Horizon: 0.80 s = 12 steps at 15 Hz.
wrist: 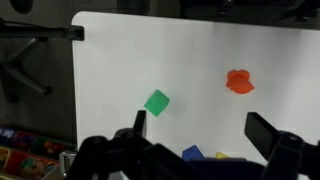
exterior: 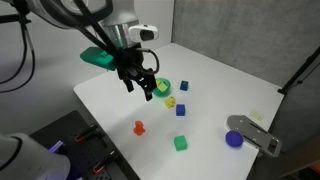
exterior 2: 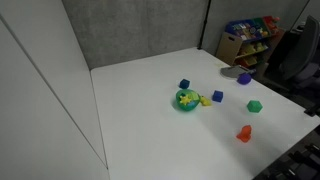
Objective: Put the yellow dog toy in the green bowl.
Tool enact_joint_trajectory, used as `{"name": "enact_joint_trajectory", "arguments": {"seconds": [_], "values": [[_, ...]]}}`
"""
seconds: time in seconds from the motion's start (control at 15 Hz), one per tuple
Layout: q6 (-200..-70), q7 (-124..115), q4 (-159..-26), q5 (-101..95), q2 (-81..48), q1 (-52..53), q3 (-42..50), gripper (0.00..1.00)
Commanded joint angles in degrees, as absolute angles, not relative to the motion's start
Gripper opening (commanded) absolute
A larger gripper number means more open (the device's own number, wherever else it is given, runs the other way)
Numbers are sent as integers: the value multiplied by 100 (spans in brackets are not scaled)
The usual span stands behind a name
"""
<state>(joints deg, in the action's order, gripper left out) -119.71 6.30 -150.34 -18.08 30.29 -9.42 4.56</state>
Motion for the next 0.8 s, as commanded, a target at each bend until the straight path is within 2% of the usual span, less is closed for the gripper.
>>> {"name": "enact_joint_trajectory", "arguments": {"seconds": [0.0, 0.27, 0.73], "values": [[-11951, 610, -15025, -1829, 3031, -892, 499, 100], [-11951, 610, -15025, -1829, 3031, -892, 499, 100], [-12643, 412, -14653, -1684, 2264, -672, 412, 100]]}}
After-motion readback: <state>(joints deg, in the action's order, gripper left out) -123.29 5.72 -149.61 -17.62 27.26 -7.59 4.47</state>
